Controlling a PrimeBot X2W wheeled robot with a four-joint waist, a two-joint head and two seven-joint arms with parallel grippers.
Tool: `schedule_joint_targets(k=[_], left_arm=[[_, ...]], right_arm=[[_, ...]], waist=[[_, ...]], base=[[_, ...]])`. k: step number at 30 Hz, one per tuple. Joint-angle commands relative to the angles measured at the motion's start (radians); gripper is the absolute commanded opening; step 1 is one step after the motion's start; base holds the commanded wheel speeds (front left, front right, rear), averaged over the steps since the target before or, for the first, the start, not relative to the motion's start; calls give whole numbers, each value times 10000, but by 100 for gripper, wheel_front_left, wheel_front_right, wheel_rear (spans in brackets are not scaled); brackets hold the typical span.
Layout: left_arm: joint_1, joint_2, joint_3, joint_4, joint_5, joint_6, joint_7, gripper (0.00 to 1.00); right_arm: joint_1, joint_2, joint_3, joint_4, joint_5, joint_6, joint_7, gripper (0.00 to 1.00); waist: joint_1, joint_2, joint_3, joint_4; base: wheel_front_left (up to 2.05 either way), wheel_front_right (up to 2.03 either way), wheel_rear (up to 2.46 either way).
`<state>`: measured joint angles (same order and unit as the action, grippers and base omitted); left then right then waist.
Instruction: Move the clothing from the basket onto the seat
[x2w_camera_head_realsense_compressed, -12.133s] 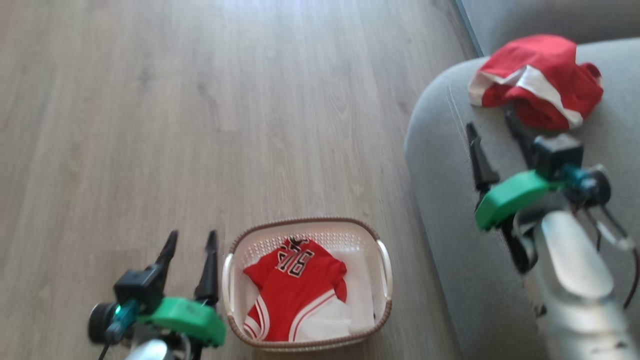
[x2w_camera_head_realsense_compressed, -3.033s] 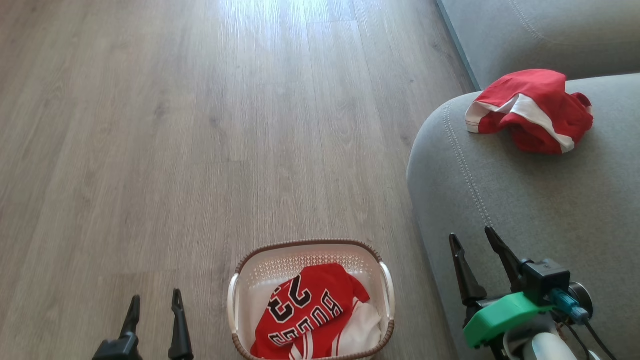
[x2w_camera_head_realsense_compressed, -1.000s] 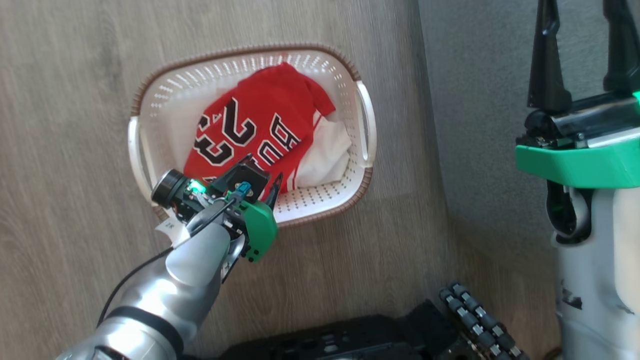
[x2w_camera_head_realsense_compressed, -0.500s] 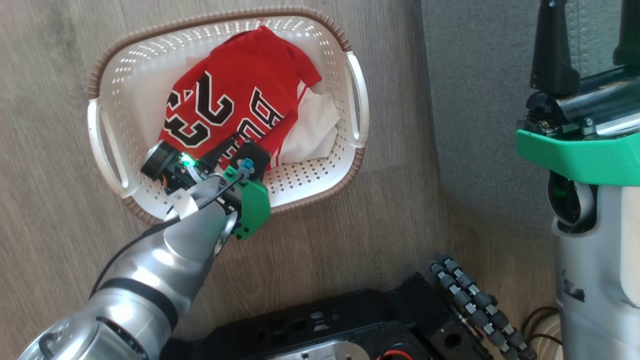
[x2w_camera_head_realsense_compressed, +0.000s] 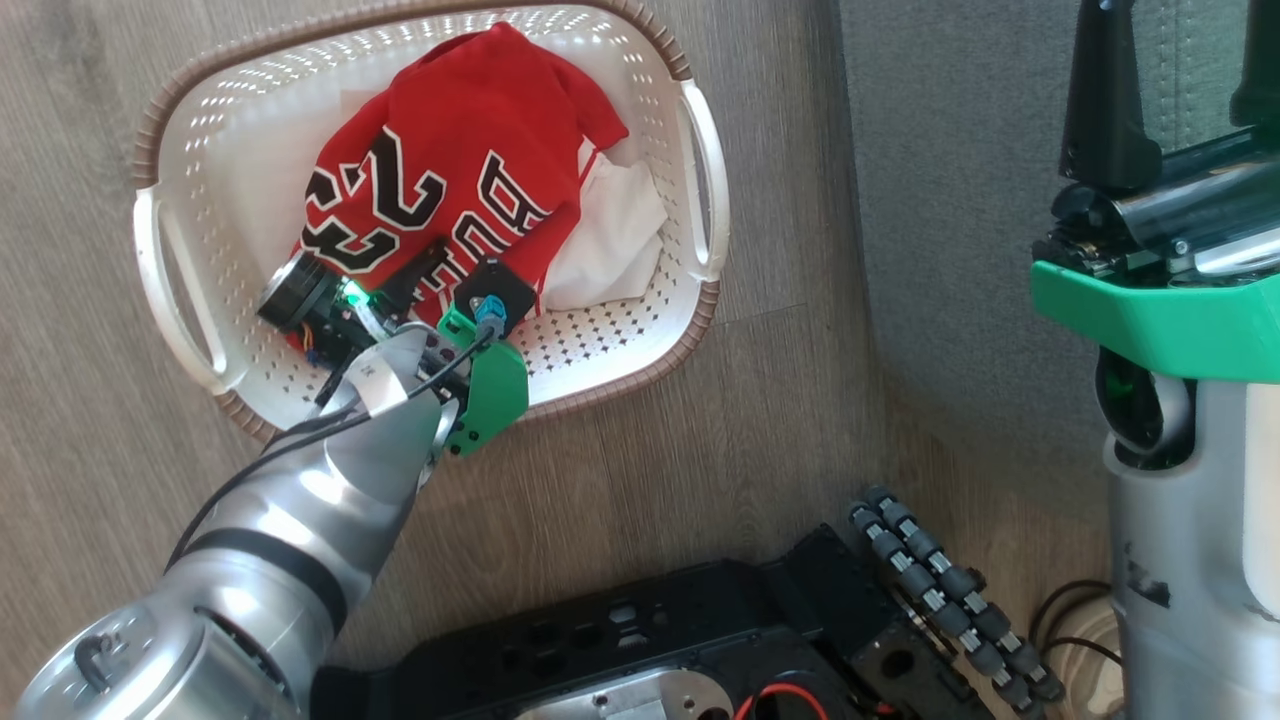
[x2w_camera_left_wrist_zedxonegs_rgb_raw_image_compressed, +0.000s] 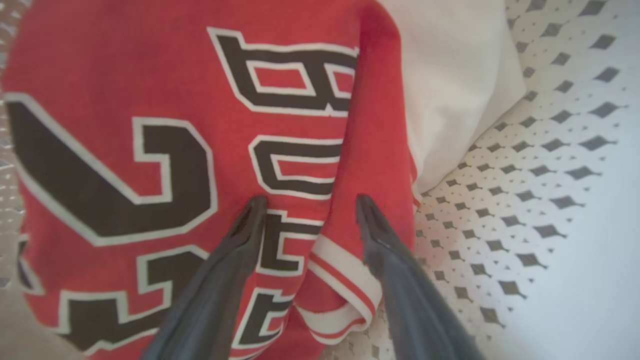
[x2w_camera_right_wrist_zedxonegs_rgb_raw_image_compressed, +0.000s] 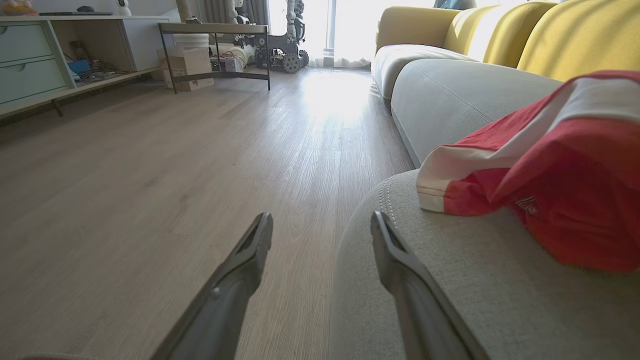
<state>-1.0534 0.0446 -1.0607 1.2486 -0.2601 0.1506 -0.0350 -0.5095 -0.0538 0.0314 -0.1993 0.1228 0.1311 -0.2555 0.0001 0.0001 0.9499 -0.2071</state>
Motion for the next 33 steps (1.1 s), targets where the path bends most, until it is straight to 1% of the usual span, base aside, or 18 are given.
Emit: schedule_joint_targets(k=[1, 2, 3, 4, 10, 18, 24, 33], left_arm=[[68, 57, -33, -48, 111, 133, 40, 76], [35, 57, -91, -53, 128, 188, 49, 44], [4, 57, -156, -56, 152, 249, 57, 15], [-25, 57, -232, -55, 190, 313, 66, 0], [-131, 57, -475, -74, 188, 519, 14, 0], [-22, 57, -600, -485, -147, 514, -392, 0], [157, 57, -624, -1060, -579, 495, -916, 0], [697, 57, -519, -1807, -1384, 698, -1802, 0]], right_arm=[[160, 36, 143, -378, 20, -4, -63, 100], [157, 36, 139, -387, 24, -4, -63, 100], [154, 36, 133, -393, 32, -4, -63, 100], [153, 36, 125, -394, 37, -4, -63, 100], [156, 36, 83, -374, 69, -4, -63, 100], [145, 36, 35, -218, 85, -4, -63, 100], [190, 36, -30, -66, 32, -4, -63, 100], [402, 36, -92, 203, -108, -4, -63, 100]], waist=[[-1, -1, 32, -14], [-1, -1, 49, -22], [-1, -1, 62, -28], [-1, -1, 71, -31], [-1, -1, 41, -27], [-1, -1, -282, 107], [-1, -1, -718, 301], [-1, -1, -1595, 620]], base=[[0, 0, 0], [0, 0, 0], [0, 0, 0], [0, 0, 0], [0, 0, 0], [0, 0, 0], [0, 0, 0], [0, 0, 0]])
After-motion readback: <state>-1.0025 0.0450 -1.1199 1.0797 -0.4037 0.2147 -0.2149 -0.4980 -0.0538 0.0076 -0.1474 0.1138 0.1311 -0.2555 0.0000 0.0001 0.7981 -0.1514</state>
